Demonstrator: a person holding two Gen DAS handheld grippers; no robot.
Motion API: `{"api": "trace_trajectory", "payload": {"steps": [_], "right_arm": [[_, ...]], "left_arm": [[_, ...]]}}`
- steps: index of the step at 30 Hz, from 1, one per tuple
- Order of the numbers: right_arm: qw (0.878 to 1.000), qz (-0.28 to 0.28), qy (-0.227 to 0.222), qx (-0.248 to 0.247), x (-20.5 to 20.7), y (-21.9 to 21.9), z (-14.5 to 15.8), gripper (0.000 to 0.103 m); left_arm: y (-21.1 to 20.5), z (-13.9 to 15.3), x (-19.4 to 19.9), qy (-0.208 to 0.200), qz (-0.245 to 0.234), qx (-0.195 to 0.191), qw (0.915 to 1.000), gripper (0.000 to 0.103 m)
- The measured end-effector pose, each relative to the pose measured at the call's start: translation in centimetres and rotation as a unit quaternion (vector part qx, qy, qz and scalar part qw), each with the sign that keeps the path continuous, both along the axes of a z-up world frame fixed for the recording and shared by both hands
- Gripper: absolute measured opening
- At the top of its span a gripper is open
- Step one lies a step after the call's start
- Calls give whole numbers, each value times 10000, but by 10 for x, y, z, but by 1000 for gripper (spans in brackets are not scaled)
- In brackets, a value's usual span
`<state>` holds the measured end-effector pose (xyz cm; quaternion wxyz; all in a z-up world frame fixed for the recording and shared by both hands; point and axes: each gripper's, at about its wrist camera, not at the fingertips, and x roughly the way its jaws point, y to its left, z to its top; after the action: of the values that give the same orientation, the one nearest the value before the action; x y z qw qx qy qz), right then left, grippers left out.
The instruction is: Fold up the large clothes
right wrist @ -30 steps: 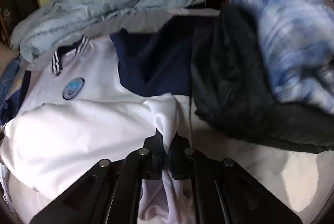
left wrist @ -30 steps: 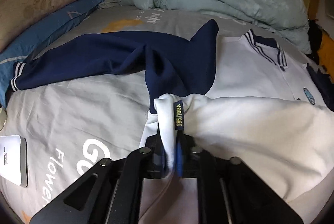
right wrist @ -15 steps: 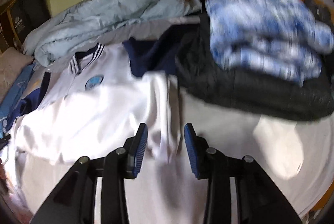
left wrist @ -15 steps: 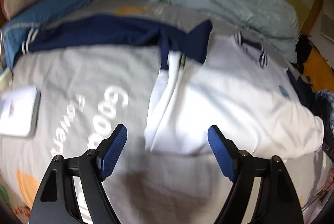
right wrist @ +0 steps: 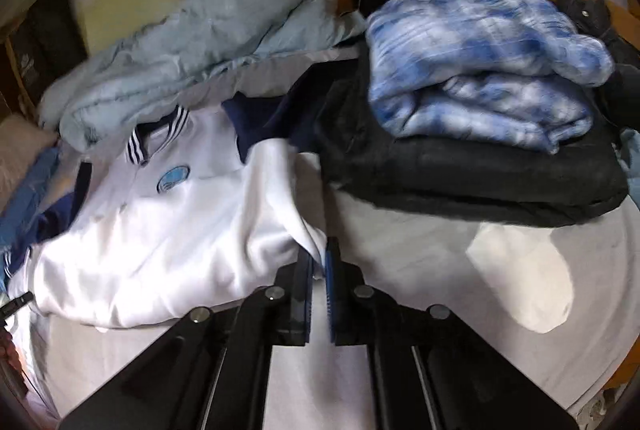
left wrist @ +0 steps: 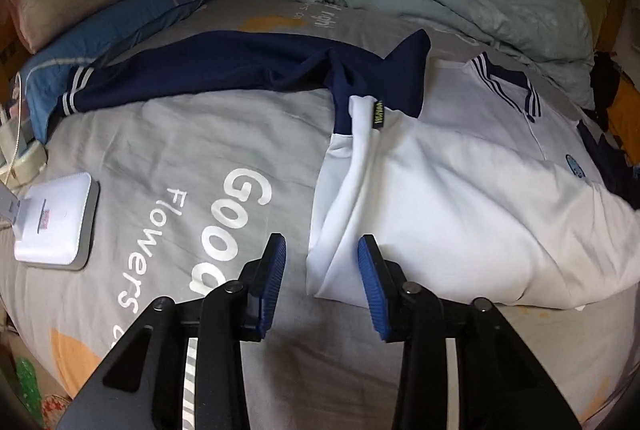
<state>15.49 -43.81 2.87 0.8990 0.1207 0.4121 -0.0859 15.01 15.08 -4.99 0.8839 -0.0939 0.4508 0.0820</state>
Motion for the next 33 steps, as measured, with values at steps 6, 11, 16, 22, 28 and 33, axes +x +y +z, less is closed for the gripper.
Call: {"api": "trace_trajectory", "payload": {"steps": [6,11,16,22,28,33], "right_arm": [[9939,-256,1071,82,21,-10,-39,6],[9990,-232,389,39,7,-4,-10,18],[9988,-368,-196,247,0,-11,5,37],[9981,-129,-492,358,16,-8,17,50],[9989,-99,-200,423,58,-11,0,50],[9969,-2,-40,792,80,-18,-12,13]], "left_arm": [[-5,7,2,-194,-135,63,9997,38],[-6,15,1,-474,-203,-2,9987,55],[3,24,16,-593,-359,-482,9964,55],[21,28,59,-626,-422,-871,9933,55],[30,-15,92,84,-474,-1189,9917,32],[23,-1,80,-186,-472,-1001,9937,5]]}}
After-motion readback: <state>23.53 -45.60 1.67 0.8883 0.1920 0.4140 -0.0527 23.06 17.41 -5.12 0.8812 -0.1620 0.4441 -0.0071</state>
